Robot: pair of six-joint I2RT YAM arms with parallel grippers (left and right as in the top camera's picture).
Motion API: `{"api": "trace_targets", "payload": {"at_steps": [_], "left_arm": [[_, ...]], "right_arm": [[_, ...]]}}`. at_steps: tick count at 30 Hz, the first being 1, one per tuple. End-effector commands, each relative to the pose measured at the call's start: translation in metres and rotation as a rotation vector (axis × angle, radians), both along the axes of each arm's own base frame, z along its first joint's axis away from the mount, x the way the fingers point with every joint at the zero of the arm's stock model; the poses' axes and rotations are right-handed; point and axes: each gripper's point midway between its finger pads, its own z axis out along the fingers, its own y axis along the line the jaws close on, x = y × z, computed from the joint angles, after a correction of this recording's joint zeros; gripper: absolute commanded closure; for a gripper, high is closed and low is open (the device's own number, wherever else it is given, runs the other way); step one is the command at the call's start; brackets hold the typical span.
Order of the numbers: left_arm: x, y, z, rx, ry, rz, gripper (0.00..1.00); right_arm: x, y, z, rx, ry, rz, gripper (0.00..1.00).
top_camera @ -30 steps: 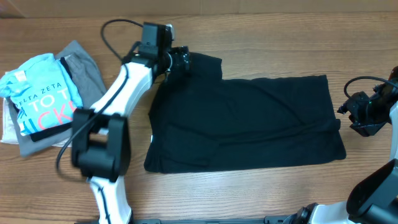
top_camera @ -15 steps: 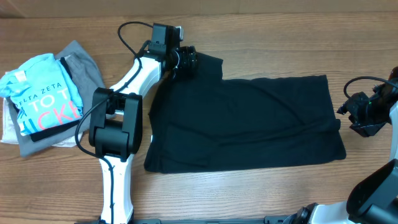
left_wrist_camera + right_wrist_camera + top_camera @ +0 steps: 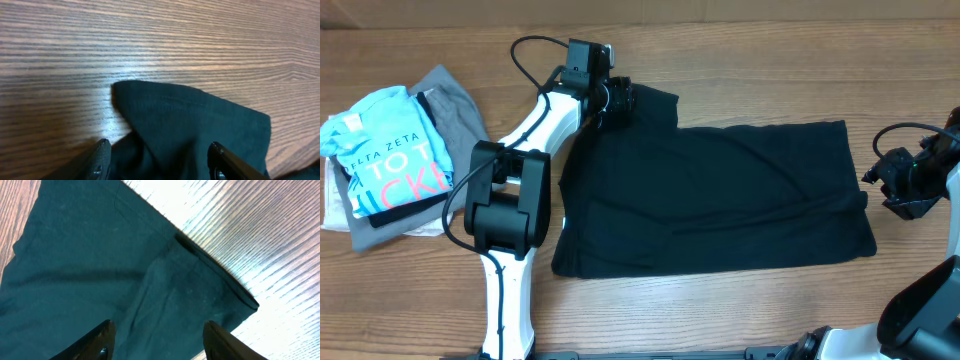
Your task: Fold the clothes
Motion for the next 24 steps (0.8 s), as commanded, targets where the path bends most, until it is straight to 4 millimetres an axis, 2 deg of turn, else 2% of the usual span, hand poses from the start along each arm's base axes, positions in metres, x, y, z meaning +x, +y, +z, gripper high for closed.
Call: {"api": "trace_targets", "payload": {"at_steps": [1, 5, 9, 12, 14, 18, 19, 24], "left_arm": [[0.002, -0.001, -0.018, 0.012, 0.023, 0.018, 0.36], [-0.005, -0.009, -0.036, -0.023, 0.068, -0.01, 0.4], [-0.005, -0.014, -0.038, -0.044, 0.068, -0.026, 0.49], [0.001, -0.014, -0.03, -0.065, 0.049, -0.032, 0.52], [0.005, -0.013, -0.025, -0.068, 0.038, -0.028, 0.59], [0.009, -0.014, -0.015, -0.105, 0.028, -0.045, 0.87], [0.01, -0.015, -0.011, -0.118, 0.027, -0.052, 0.9], [0.006, -0.018, 0.004, -0.169, 0.065, -0.082, 0.96]], "right_arm": [[0.005, -0.001, 0.008, -0.01, -0.028, 0.006, 0.4], [0.005, -0.001, 0.008, -0.01, -0.028, 0.007, 0.4], [0.005, -0.001, 0.008, -0.01, -0.028, 0.006, 0.4], [0.006, -0.002, 0.008, -0.013, -0.032, 0.006, 0.4], [0.006, -0.002, 0.008, -0.014, -0.035, 0.006, 0.43], [0.013, -0.003, 0.009, -0.029, -0.061, 0.03, 0.52], [0.017, 0.001, 0.01, -0.028, -0.081, 0.073, 0.56], [0.037, 0.021, 0.004, -0.038, -0.11, 0.22, 0.55]]}}
